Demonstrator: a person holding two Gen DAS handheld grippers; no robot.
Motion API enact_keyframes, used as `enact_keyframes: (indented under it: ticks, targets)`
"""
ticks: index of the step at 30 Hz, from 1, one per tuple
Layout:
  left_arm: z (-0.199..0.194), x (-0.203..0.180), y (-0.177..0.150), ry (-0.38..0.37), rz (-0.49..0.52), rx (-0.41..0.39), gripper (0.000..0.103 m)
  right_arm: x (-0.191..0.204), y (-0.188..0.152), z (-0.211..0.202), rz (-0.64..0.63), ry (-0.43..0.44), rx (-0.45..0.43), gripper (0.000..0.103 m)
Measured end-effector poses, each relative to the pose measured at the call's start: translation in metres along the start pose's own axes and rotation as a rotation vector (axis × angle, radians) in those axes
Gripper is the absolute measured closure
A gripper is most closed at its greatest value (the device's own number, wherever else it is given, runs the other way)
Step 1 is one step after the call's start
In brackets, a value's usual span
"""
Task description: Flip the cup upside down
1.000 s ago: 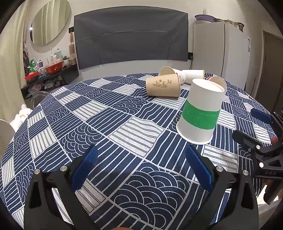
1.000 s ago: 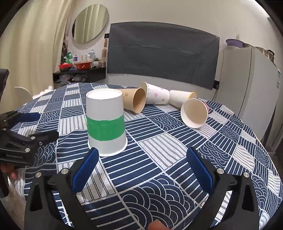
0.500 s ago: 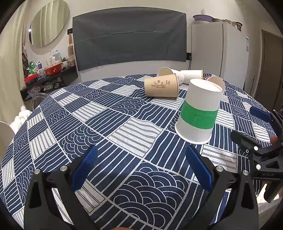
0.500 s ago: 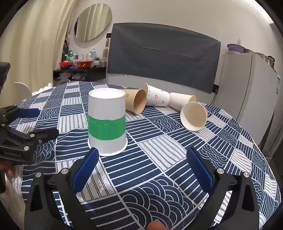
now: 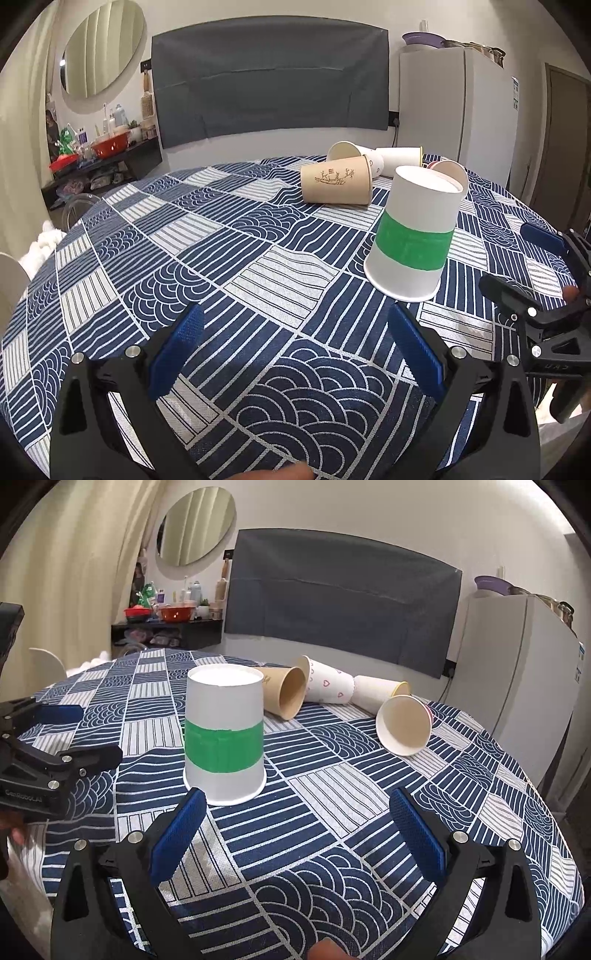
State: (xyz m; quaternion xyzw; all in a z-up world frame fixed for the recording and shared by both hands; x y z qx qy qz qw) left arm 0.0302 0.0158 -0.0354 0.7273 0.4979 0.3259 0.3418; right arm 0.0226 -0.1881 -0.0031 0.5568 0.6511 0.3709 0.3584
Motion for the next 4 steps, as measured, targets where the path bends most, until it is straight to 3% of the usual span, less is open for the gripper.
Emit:
enact_keyframes:
  ticks: [4]
  targets:
    - [-0.0015, -0.0037, 0.0004, 0.039, 0.033, -0.009, 0.006, -0.0001, 0.0, -0.0001, 0.0, -0.001, -0.001, 0.008]
Point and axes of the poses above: each gripper's, at about its wrist camera, not at the fingertips, and z roughly the way its jaws point, x to its left, y to its top, the point moved 5 cm from there along z, roughly the way its jaws point, and after that the axes turned 6 degrees about z, right-handed, at the moved point
